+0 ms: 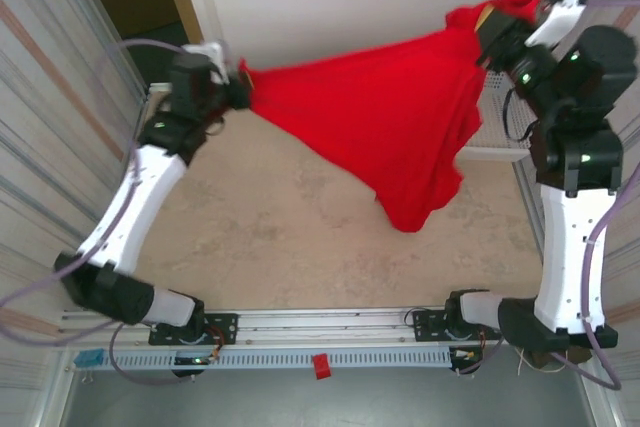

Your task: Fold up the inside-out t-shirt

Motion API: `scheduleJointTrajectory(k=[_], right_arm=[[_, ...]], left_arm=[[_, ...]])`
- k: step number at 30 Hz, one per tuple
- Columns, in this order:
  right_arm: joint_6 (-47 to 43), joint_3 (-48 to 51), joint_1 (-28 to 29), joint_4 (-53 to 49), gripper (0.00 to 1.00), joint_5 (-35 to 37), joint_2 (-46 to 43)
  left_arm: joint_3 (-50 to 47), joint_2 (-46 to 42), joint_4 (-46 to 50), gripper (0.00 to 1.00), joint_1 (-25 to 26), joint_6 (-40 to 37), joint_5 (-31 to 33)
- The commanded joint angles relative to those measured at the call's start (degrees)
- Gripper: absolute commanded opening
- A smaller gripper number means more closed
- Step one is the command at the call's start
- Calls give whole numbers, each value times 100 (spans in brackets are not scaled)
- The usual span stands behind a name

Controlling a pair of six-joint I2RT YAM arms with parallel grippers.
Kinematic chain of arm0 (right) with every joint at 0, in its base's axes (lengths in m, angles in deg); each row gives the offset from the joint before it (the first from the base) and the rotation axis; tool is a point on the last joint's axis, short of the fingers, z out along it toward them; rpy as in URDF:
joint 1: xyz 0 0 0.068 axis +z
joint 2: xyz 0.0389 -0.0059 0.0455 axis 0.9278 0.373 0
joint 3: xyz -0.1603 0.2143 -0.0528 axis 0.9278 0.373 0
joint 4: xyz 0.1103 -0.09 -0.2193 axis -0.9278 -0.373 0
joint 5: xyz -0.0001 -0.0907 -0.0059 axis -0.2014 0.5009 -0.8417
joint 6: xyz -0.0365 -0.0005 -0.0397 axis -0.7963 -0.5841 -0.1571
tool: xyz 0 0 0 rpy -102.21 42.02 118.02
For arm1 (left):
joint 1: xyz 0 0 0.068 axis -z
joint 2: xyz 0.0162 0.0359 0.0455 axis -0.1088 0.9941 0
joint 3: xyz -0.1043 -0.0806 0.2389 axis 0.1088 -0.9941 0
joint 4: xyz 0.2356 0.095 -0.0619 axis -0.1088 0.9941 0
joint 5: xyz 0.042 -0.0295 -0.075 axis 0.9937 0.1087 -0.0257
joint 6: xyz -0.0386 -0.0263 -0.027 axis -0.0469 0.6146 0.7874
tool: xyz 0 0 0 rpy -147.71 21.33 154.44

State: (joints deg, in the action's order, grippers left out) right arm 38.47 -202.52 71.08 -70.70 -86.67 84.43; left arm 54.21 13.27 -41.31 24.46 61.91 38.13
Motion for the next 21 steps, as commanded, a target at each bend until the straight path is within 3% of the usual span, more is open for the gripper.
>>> scheduleJointTrajectory(k=[1,9,13,21], right_arm=[[300,-559,-184,280,0,-100,-7],[365,294,-298,444,0,-106,-937],[343,227,-298,512,0,-74,-1137],[360,-439,-298,125,0,-557,96]], left_arm=[[326,-455,40,0,-134,195,-192],[-662,-1698,-540,0,-82,911,-512],[-953,-2291,-593,0,314,1062,-163],[-1612,-2606,-137,0,659,1879,597]])
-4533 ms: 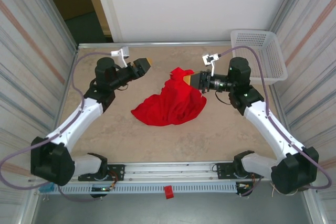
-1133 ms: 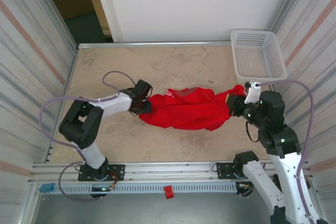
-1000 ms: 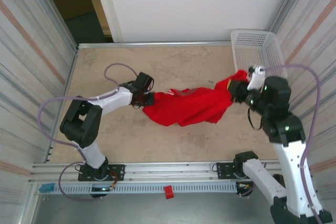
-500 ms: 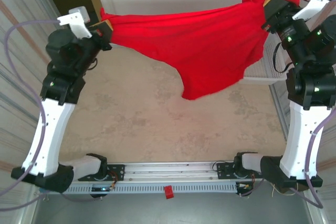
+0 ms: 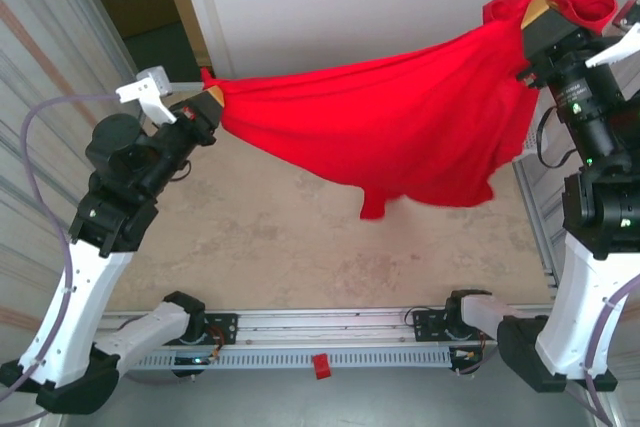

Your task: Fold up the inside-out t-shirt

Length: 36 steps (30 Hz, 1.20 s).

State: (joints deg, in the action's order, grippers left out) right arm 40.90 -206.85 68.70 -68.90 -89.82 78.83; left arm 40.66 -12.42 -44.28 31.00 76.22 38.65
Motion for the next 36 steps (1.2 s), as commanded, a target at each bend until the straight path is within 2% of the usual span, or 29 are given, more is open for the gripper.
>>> scheduleJointTrajectory(k=[1,4,6,10,13,14,15,16,18,19,20,22,25,31,33,36], right_arm=[[109,49,-60,-75,0,-338,918],[129,311,-60,-71,0,-611,1734],[203,592,-47,86,0,-747,2258],[160,667,156,265,0,-495,3509],[-39,-379,311,-139,0,-81,4768],[-71,-888,344,-314,0,11,5215],[-89,-1607,370,-628,0,112,5764],[-106,-2236,392,-860,9,188,6192],[276,-2387,330,-670,59,197,6599],[415,-2457,304,-670,67,173,6698],[482,-2520,301,-742,71,150,6745],[399,-2375,370,-844,72,96,6550],[25,-1463,628,-812,73,322,5595],[-87,2292,1263,-382,73,549,2949],[-136,3703,1700,-273,73,937,2109],[29,5157,2440,-545,73,1527,1373]], left_arm=[[-400,-3,324,0,3,564,728],[-987,203,265,2,-6,761,1008],[-1273,519,181,3,-121,810,932],[-1636,1474,-216,3,-465,900,743],[-1518,2385,-689,5,-767,636,710],[-1381,2680,-772,10,-839,527,711],[-1193,3007,-912,22,-911,323,652],[-1016,3308,-1063,37,-960,127,566],[-604,3751,-1100,57,-1021,-190,514],[-380,3919,-1090,63,-1064,-343,390],[-116,4082,-879,66,-1107,-452,280],[230,4207,-582,75,-1139,-625,141],[47,3994,-429,78,-1117,-674,65],[-1485,3010,-476,79,-909,-71,53],[-1984,2707,-512,79,-786,129,65],[-2482,2403,-484,79,-645,260,52]])
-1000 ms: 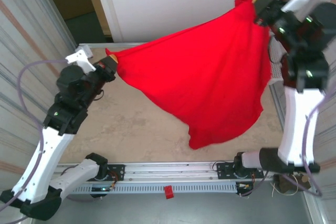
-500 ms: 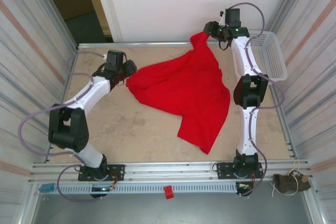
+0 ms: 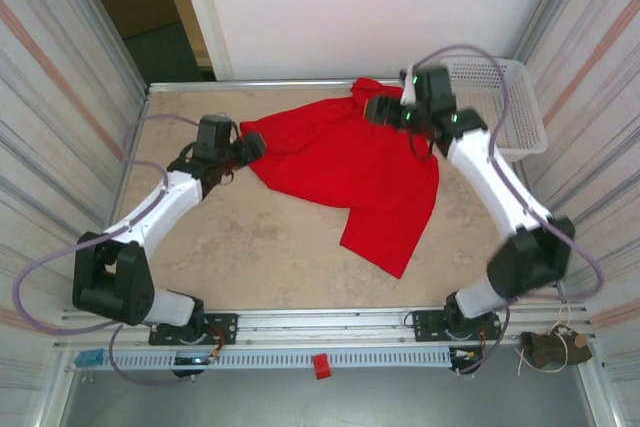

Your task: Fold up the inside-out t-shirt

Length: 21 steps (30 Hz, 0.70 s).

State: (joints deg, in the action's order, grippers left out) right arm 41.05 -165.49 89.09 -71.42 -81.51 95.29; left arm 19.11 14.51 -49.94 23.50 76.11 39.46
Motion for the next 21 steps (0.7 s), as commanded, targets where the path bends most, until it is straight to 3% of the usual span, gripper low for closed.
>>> scheduleJointTrajectory(k=[1,6,11,21], right_arm=[[134,1393,628,-332,73,756,-418],[1098,2760,2089,-310,73,1516,-590],[1884,2997,3004,-116,73,1888,-18],[2108,2327,3411,-180,69,2223,1593]], left_arm=[[-430,-354,115,79,125,292,-40],[-825,-830,279,80,120,289,76],[-817,-1097,434,80,70,164,94],[-828,-1283,447,80,-11,200,-40]])
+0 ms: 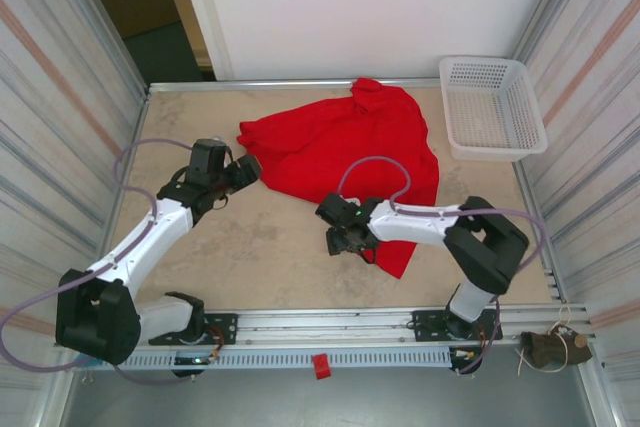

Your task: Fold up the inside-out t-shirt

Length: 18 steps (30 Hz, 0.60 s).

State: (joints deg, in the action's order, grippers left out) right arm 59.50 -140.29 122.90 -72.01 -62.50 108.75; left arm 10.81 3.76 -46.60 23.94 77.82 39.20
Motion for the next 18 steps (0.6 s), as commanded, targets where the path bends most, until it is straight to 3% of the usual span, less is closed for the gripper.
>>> scheduleJointTrajectory(k=[1,4,5,13,18], right_arm=[[229,-214,30,-143,60,338,308],[33,-255,-19,-232,6,279,192],[-105,-326,-89,-343,0,258,31],[-1572,-1839,-1294,-1514,0,-25,-1784],[-1921,-2515,-2198,-1924,0,-654,-2303]], left_arm=[[-6,-227,97,80,-56,37,-38],[-12,-280,111,81,-55,27,-80],[-31,-302,116,80,-60,5,-97],[-299,-167,-55,81,-82,-102,-473],[-504,227,-421,82,-9,81,-920]])
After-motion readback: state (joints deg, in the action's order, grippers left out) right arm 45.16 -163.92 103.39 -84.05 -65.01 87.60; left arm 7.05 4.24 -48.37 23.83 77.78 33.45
